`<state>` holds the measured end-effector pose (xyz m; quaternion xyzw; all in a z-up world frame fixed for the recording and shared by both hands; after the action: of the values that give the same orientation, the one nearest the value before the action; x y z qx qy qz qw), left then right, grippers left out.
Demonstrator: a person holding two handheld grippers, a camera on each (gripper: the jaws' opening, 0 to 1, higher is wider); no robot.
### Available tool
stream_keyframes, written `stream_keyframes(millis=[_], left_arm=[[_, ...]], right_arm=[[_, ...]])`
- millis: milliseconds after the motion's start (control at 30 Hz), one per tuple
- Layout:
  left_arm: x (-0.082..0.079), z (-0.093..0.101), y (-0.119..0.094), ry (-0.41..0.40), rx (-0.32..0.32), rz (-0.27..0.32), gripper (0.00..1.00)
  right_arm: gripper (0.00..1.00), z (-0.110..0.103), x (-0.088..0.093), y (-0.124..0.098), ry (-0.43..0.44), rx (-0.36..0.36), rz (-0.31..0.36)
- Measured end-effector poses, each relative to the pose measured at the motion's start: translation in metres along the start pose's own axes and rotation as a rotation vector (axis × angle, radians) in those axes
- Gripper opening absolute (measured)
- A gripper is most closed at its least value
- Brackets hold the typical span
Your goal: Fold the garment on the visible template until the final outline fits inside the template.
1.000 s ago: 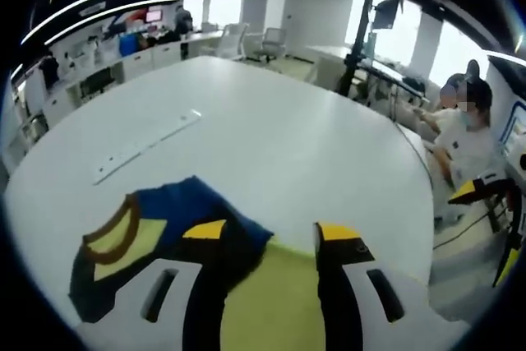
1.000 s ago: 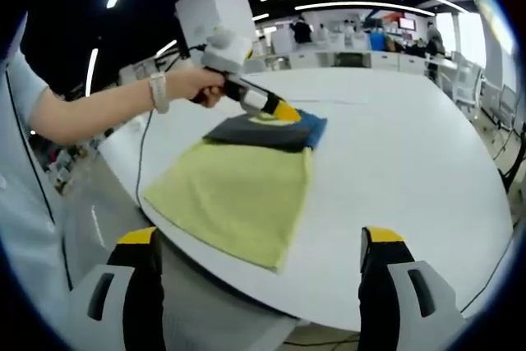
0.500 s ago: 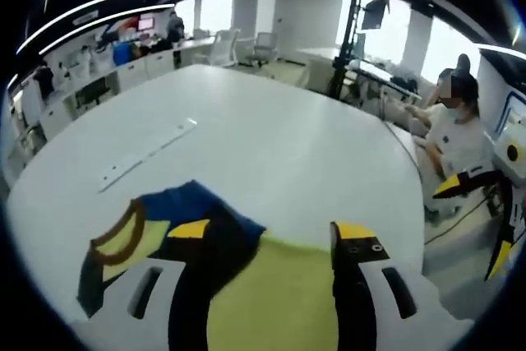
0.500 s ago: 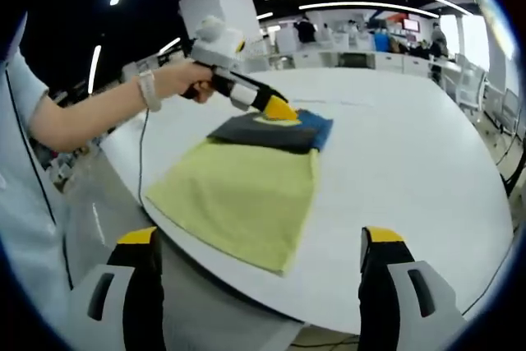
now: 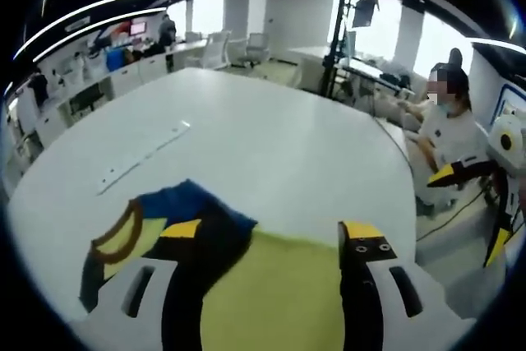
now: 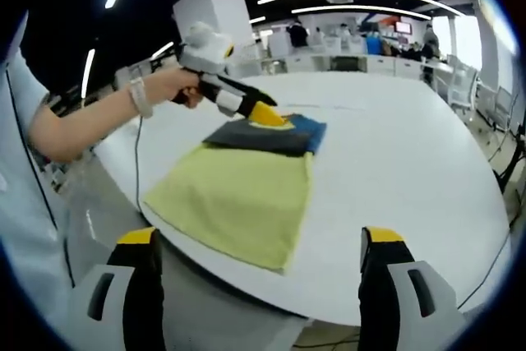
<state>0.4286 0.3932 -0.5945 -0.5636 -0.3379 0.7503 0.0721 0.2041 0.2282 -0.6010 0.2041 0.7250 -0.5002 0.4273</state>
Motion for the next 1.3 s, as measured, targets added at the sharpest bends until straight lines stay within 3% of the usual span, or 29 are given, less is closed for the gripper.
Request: stream_keyframes(millis=[500, 900, 1300], left_arm=[[-0.002, 0.007, -0.03, 0.046, -0.015, 0.033, 0.7], [0.002, 0.01, -0.056, 0.014, -0.029, 0.063, 0.71], [0.011, 0.015, -0.082, 0.014, -0.11, 0.055, 0.77]], right_arm=[[1.0, -0.007, -0.012, 0.006, -0.029, -0.001, -0.006], [1.0, -0.011, -0.023, 0.009, -0.067, -0.014, 0.002], [1.0, -0.01, -0.028, 0.012, -0.097, -0.052, 0.001]])
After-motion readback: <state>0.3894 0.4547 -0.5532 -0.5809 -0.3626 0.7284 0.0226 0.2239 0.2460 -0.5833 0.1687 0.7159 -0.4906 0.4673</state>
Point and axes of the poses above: the point that each gripper's makers call its tool centre point, and the gripper's own axes: y roughly forward along the fingers, z roughly to its right, x roughly out of its underside, the point moved 8 cm from there along -y, roughly backward along the fingers, and after that the axes turned 5 degrees about x, right-handed, at the moved point
